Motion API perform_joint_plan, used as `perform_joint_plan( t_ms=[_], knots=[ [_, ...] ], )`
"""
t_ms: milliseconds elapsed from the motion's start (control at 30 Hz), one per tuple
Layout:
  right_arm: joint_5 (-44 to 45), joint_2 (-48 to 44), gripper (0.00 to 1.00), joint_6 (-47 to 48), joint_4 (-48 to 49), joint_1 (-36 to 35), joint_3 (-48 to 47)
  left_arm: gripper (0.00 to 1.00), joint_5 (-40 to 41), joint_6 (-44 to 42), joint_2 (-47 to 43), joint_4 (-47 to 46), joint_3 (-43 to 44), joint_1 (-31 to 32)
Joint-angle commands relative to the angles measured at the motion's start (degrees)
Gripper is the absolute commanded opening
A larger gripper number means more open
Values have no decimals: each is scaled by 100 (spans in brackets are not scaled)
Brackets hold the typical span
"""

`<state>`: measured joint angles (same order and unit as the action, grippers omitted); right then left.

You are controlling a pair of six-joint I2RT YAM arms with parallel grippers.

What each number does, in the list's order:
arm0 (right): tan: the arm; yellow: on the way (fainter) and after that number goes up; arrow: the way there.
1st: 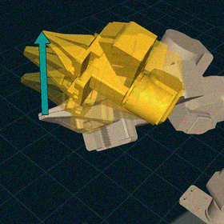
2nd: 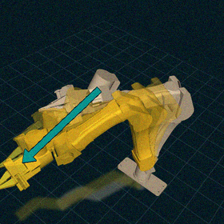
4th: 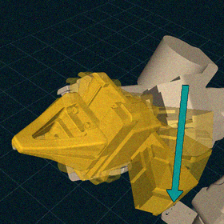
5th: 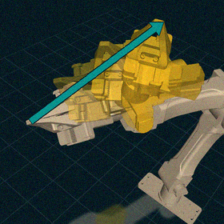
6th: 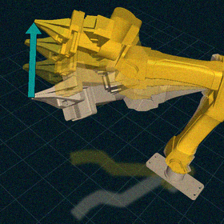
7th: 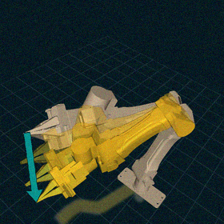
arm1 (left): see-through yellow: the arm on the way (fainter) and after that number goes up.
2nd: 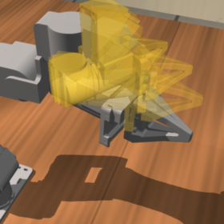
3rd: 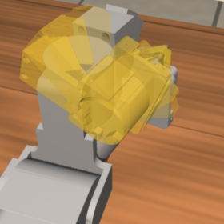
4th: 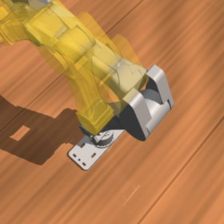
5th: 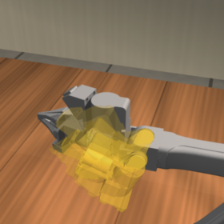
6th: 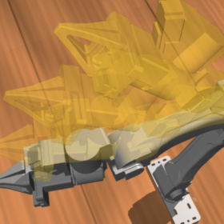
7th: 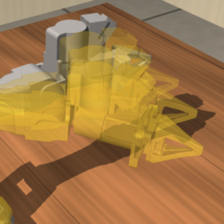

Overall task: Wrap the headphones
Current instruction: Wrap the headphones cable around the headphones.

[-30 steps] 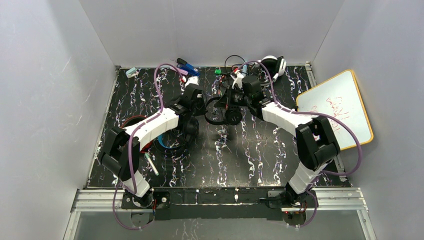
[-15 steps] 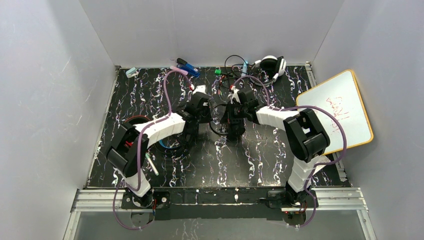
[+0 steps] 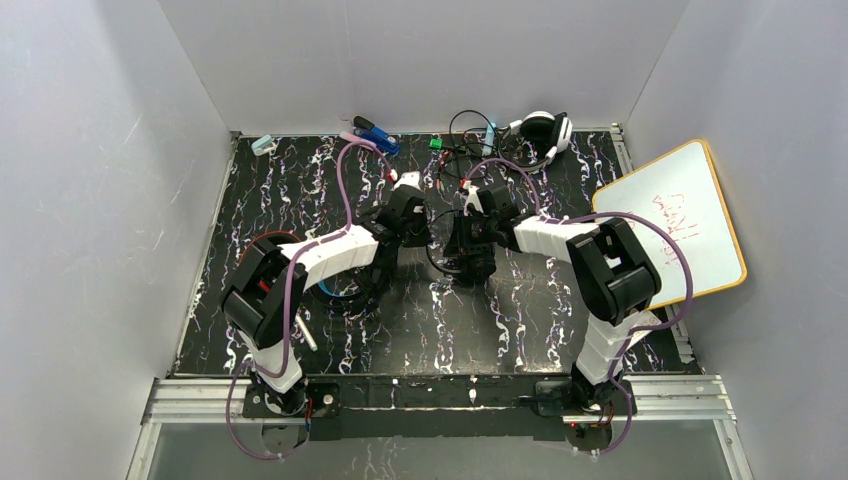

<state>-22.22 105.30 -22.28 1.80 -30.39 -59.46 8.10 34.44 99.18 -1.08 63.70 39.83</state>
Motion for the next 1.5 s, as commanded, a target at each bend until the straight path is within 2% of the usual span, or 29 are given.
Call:
perform_joint_plan(
  t_ms=[0, 67, 433, 733, 1067, 1267, 1467],
  knots=[
    [154, -278, 26, 152, -394, 7, -255, 0, -232, 119, -105, -251, 425, 43],
    [285, -351, 28, 124, -436, 7, -342, 0, -228, 124, -147, -216, 428, 39],
    [554, -533, 57, 26, -598, 8, -715, 0, -265, 98, -229, -69, 478, 44],
    [537, -729, 55, 67, -716, 19, -914, 0, -166, 98, -233, 368, 740, 44],
    [477, -1480, 54, 159, -1044, 80, -1378, 0, 249, 200, -122, 1398, 1410, -42],
    [426, -2093, 58, 103, -825, 196, -1452, 0, 296, 187, -136, 1665, 1635, -155],
    [1151, -2749, 59, 75, -304, 228, -1081, 0, 193, 185, -223, 2001, 1980, -479]
  ],
)
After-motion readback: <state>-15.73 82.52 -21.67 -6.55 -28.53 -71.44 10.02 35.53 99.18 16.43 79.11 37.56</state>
